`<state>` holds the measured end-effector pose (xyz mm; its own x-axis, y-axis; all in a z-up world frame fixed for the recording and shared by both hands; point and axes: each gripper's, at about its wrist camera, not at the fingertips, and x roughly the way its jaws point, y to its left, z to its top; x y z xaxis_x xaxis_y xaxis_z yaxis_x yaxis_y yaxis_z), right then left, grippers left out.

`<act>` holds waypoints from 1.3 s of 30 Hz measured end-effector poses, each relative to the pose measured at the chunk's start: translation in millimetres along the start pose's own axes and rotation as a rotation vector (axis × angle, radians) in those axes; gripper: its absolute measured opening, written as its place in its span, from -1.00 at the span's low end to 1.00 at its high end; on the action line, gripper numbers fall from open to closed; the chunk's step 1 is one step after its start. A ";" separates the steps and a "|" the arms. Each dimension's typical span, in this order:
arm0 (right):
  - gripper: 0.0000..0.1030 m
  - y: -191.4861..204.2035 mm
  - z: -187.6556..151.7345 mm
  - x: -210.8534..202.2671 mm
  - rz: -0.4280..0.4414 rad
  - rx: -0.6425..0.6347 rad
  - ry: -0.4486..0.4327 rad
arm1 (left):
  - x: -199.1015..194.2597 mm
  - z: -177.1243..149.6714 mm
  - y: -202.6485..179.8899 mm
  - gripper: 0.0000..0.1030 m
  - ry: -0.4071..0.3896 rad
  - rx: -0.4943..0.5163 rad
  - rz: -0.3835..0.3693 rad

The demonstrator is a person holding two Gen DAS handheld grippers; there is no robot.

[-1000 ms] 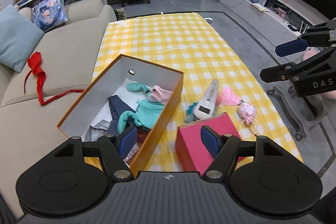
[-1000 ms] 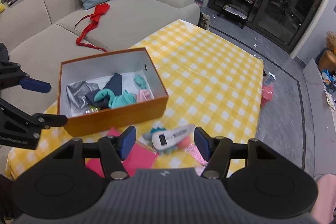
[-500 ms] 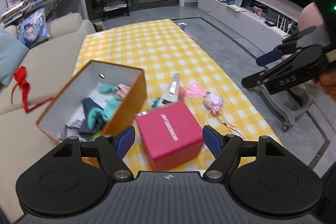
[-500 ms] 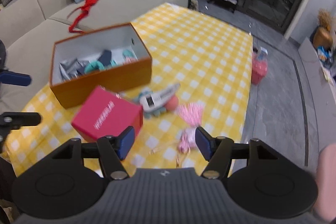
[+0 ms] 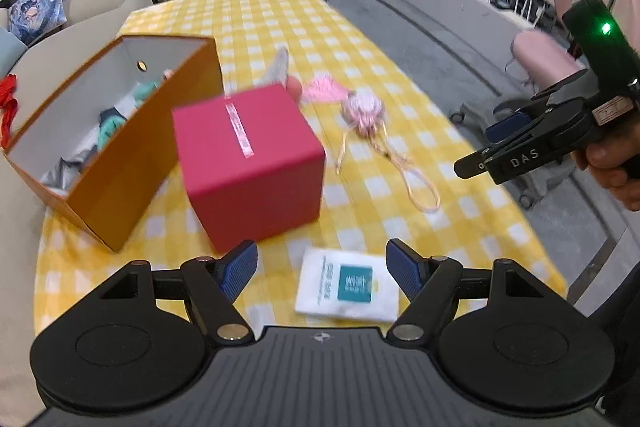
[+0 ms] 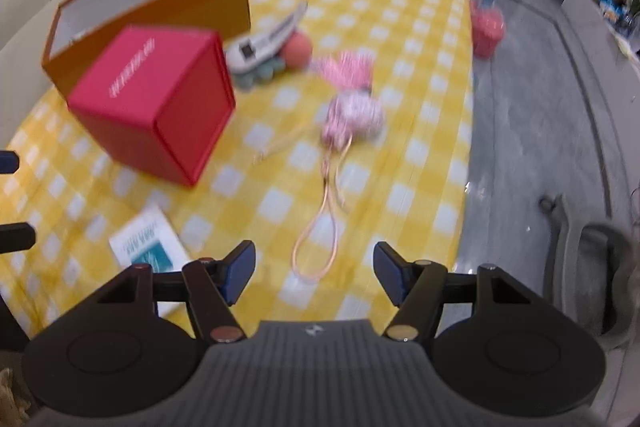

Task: Organize soft objects
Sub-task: 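Withdraw both tools from the box toward the white packet on the table, then grasp the white packet with the left tool while the right tool grasps the white plush toy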

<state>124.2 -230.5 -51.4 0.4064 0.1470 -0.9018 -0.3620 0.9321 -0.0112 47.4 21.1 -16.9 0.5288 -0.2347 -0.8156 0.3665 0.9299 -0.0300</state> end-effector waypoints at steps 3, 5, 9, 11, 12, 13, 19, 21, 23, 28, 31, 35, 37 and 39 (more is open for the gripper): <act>0.26 -0.7 -15.2 11.2 0.014 0.014 0.006 | 19.8 -14.6 -8.3 0.67 0.036 -0.027 -0.010; 0.26 -1.2 -22.1 15.3 0.018 0.023 -0.001 | 31.6 -22.3 -10.9 0.67 0.065 -0.067 -0.019; 0.26 -3.6 -26.2 24.1 0.008 0.012 -0.005 | 49.7 -29.6 -10.4 0.67 0.112 -0.157 -0.027; 0.26 -7.2 -24.6 26.9 0.007 0.025 -0.017 | 57.6 -32.0 -8.0 0.67 0.141 -0.230 -0.004; 0.26 -8.8 -23.8 27.2 0.007 0.038 -0.026 | 62.8 -34.6 -5.4 0.67 0.164 -0.293 0.023; 0.26 -10.5 -23.1 27.7 0.008 0.051 -0.036 | 67.5 -37.5 -4.3 0.67 0.183 -0.348 0.046; 0.26 -11.5 -17.8 33.4 0.016 0.087 -0.068 | 86.8 -43.7 4.4 0.67 0.231 -0.613 0.087; 0.26 -10.0 -8.2 30.6 0.006 0.057 -0.077 | 91.4 -40.8 3.3 0.68 0.223 -0.654 0.133; 0.26 -9.0 8.0 26.1 0.001 0.020 -0.089 | 97.1 -37.7 1.8 0.69 0.209 -0.682 0.174; 0.27 -5.3 64.8 18.3 0.051 -0.021 -0.093 | 118.1 -31.1 -5.9 0.85 0.205 -0.712 0.267; 0.28 -3.0 99.7 19.6 0.086 -0.019 -0.101 | 120.3 -29.9 -5.8 0.88 0.184 -0.736 0.299; 0.28 -0.4 134.5 34.5 0.090 -0.013 -0.095 | 124.5 -28.2 -7.0 1.00 0.166 -0.716 0.332; 0.28 -0.3 149.4 46.6 0.086 -0.006 -0.083 | 126.9 -25.3 -7.8 1.00 0.167 -0.706 0.344; 0.28 -0.6 160.0 58.8 0.084 -0.004 -0.066 | 130.7 -22.4 -9.3 1.00 0.175 -0.678 0.356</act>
<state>282.6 -169.4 -35.3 0.4289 0.2463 -0.8691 -0.4006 0.9142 0.0614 96.0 -11.9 -136.2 0.3773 0.1054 -0.9201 -0.3796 0.9238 -0.0498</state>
